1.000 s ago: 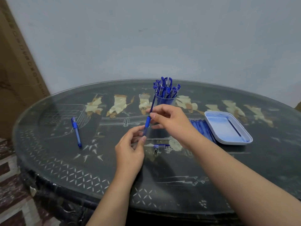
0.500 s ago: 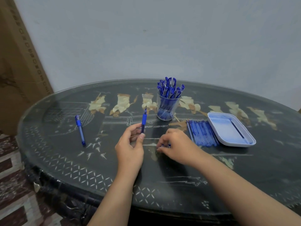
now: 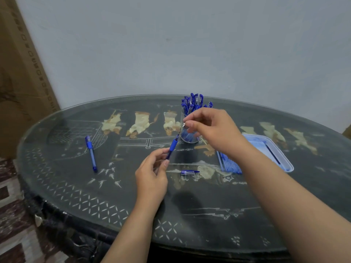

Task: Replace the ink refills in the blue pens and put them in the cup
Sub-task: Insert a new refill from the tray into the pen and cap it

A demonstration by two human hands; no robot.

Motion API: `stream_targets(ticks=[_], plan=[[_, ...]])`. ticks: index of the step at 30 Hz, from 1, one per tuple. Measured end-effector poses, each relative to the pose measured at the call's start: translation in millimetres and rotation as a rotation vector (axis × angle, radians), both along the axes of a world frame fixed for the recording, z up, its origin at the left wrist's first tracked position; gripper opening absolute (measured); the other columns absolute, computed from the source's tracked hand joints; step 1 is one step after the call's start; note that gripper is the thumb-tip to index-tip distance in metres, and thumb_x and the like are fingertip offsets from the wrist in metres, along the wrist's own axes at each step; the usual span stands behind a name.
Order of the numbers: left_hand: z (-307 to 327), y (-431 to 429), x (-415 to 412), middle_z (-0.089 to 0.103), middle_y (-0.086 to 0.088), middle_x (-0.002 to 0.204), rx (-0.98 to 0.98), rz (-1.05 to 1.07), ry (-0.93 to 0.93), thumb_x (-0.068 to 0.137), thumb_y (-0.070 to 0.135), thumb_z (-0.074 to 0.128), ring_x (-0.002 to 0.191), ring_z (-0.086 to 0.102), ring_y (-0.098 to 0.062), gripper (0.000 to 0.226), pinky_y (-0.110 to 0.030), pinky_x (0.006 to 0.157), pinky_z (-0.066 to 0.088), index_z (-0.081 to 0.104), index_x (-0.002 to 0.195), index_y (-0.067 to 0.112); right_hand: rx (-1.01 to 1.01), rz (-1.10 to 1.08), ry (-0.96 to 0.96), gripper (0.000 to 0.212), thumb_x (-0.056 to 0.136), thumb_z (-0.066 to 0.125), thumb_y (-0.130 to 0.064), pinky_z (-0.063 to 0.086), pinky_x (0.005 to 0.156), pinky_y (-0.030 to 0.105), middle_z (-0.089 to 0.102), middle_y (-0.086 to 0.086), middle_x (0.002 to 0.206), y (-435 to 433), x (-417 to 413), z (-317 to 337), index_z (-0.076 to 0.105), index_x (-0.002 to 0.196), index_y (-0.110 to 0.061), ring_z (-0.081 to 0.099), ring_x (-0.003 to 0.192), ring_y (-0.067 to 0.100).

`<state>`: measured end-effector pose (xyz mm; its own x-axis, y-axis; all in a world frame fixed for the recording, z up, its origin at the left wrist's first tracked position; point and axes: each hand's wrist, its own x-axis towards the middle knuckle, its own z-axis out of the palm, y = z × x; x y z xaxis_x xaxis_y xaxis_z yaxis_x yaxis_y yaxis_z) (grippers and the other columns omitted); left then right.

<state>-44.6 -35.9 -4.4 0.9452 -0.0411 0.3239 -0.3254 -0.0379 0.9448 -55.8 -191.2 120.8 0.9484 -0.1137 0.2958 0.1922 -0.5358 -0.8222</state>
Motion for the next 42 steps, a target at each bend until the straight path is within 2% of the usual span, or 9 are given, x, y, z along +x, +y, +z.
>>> stream_targets(ticks=[14,18,21,25,28,31,35,38,42], plan=[[-1,-1,2,0.069,0.003,0.099,0.019,-0.005,-0.033,0.087,-0.011,0.06,0.09,0.063,0.001,0.046,-0.005,0.079,0.043,0.067,0.099,0.032,-0.355,0.016,0.122,0.013,0.093,0.066,-0.032,0.041,0.057,0.01,0.066,-0.005,0.078,9,6,-7,0.062,0.084,-0.024,0.055,0.067,0.007],[0,-2,2,0.069,0.001,0.099,0.013,-0.005,-0.047,0.087,-0.011,0.06,0.091,0.063,0.001,0.044,-0.004,0.08,0.043,0.067,0.1,0.031,-0.221,0.0,0.11,0.022,0.091,0.064,-0.043,0.048,0.067,0.019,0.069,0.001,0.086,6,5,-11,0.062,0.099,-0.024,0.064,0.077,0.014],[-1,-2,2,0.07,0.001,0.098,0.014,-0.001,-0.05,0.087,-0.012,0.06,0.09,0.064,0.0,0.044,-0.004,0.08,0.044,0.067,0.1,0.03,-0.102,0.075,0.152,0.025,0.093,0.067,-0.024,0.05,0.076,0.02,0.07,-0.009,0.093,2,6,-16,0.066,0.117,-0.026,0.064,0.083,0.002],[-2,-2,3,0.07,0.002,0.098,0.02,-0.01,-0.039,0.087,-0.011,0.06,0.09,0.064,0.0,0.043,-0.005,0.079,0.044,0.068,0.101,0.029,-0.135,-0.032,0.09,0.019,0.082,0.078,-0.037,0.044,0.063,0.014,0.067,-0.009,0.076,6,10,-26,0.067,0.08,-0.021,0.058,0.068,0.003],[-2,-2,3,0.07,0.003,0.099,0.013,-0.008,-0.039,0.087,-0.011,0.06,0.09,0.065,-0.001,0.042,-0.005,0.08,0.044,0.068,0.102,0.028,-0.099,-0.053,0.088,0.027,0.083,0.073,-0.047,0.048,0.067,0.017,0.065,-0.007,0.08,7,10,-30,0.065,0.093,-0.023,0.059,0.072,0.004],[-3,-1,3,0.07,0.005,0.098,0.013,-0.003,-0.031,0.087,-0.01,0.06,0.089,0.065,-0.001,0.044,-0.006,0.08,0.044,0.068,0.101,0.031,0.021,0.037,0.124,0.022,0.091,0.068,-0.026,0.054,0.085,0.03,0.071,-0.003,0.098,4,9,-28,0.068,0.113,-0.028,0.066,0.094,0.011],[-3,-1,3,0.07,0.006,0.097,0.02,-0.001,-0.025,0.087,-0.01,0.06,0.089,0.065,-0.002,0.046,-0.005,0.079,0.044,0.067,0.099,0.034,-0.01,-0.027,0.062,0.01,0.085,0.076,-0.029,0.057,0.081,0.034,0.074,0.0,0.086,8,10,-31,0.07,0.084,-0.022,0.069,0.086,0.019],[-3,-2,3,0.07,0.005,0.098,0.011,0.002,-0.023,0.087,-0.01,0.06,0.089,0.065,-0.002,0.046,-0.005,0.08,0.044,0.067,0.099,0.035,0.004,-0.071,0.058,0.024,0.083,0.073,-0.044,0.055,0.075,0.032,0.071,0.005,0.088,7,11,-35,0.064,0.088,-0.023,0.068,0.084,0.021],[-3,-1,4,0.07,0.005,0.098,0.011,-0.002,-0.017,0.087,-0.01,0.06,0.09,0.065,-0.002,0.044,-0.005,0.08,0.044,0.067,0.1,0.032,0.05,0.064,0.095,0.018,0.093,0.067,-0.023,0.053,0.078,0.022,0.073,-0.004,0.093,4,8,-32,0.072,0.11,-0.025,0.068,0.088,0.004]])
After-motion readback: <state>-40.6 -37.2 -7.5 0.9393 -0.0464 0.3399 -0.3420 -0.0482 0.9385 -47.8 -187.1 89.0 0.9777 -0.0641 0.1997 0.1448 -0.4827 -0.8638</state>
